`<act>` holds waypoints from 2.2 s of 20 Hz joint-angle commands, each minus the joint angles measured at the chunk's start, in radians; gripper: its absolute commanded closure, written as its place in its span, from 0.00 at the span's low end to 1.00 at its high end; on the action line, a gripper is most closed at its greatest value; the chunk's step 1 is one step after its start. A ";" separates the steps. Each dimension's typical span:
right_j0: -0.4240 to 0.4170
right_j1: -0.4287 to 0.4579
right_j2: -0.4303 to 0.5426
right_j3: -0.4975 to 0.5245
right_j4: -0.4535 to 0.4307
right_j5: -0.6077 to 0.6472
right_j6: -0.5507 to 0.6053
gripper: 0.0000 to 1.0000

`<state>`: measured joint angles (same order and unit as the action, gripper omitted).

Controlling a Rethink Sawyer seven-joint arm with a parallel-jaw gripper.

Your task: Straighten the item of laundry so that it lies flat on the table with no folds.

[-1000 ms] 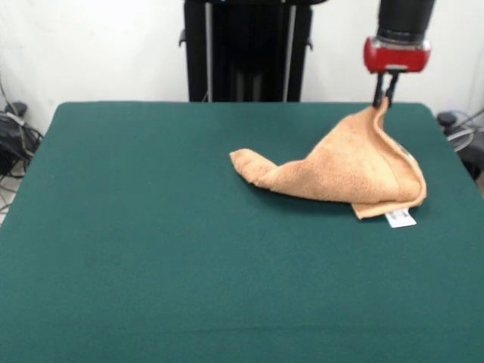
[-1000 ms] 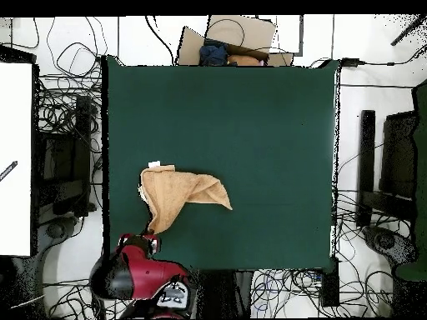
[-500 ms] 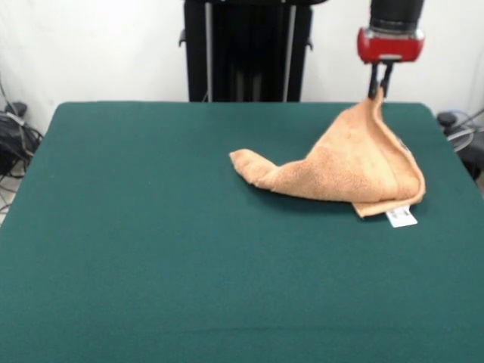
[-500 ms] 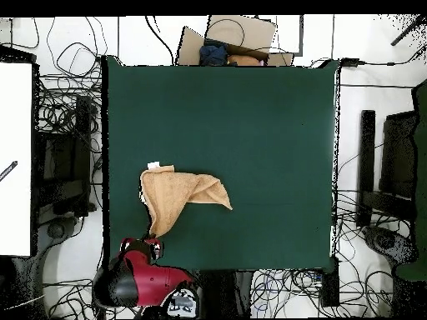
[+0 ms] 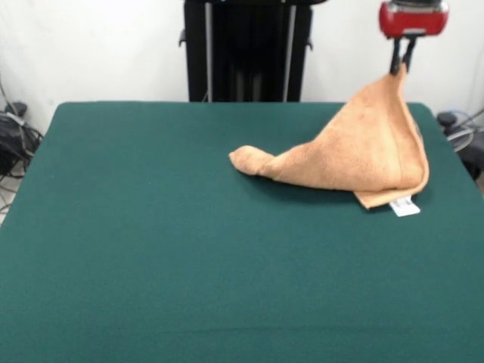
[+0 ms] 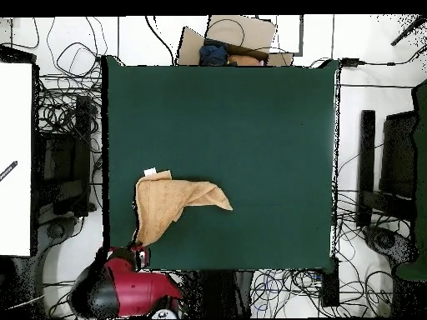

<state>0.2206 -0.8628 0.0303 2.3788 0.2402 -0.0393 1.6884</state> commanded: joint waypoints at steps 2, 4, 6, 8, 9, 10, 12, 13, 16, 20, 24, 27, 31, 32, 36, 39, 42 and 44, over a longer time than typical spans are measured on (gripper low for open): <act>0.127 -0.118 -0.131 -0.075 0.060 0.282 0.237 1.00; 0.140 -0.125 -0.149 -0.095 0.054 0.315 0.245 1.00; 0.153 -0.140 -0.162 -0.105 0.047 0.345 0.253 1.00; 0.169 -0.152 -0.184 -0.122 0.037 0.385 0.258 1.00; 0.177 -0.158 -0.195 -0.131 0.032 0.405 0.262 1.00; 0.188 -0.165 -0.209 -0.140 0.026 0.427 0.266 1.00; 0.201 -0.172 -0.229 -0.159 0.018 0.463 0.272 1.00; 0.201 -0.174 -0.233 -0.165 0.016 0.476 0.271 1.00; 0.216 -0.175 -0.255 -0.191 0.007 0.512 0.275 1.00; 0.233 -0.182 -0.277 -0.216 0.002 0.556 0.282 1.00; 0.279 -0.192 -0.321 -0.262 -0.010 0.629 0.315 1.00; 0.304 -0.203 -0.351 -0.303 -0.019 0.694 0.329 1.00; 0.331 -0.223 -0.385 -0.342 -0.026 0.767 0.337 1.00; 0.331 -0.226 -0.389 -0.347 -0.025 0.777 0.334 1.00; 0.348 -0.246 -0.411 -0.362 -0.025 0.820 0.339 1.00; 0.365 -0.264 -0.427 -0.368 -0.026 0.847 0.344 1.00; 0.377 -0.270 -0.441 -0.390 -0.030 0.881 0.352 1.00; 0.382 -0.270 -0.449 -0.404 -0.030 0.901 0.353 1.00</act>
<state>0.5899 -1.1275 -0.3702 2.0227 0.2400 0.7476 1.6884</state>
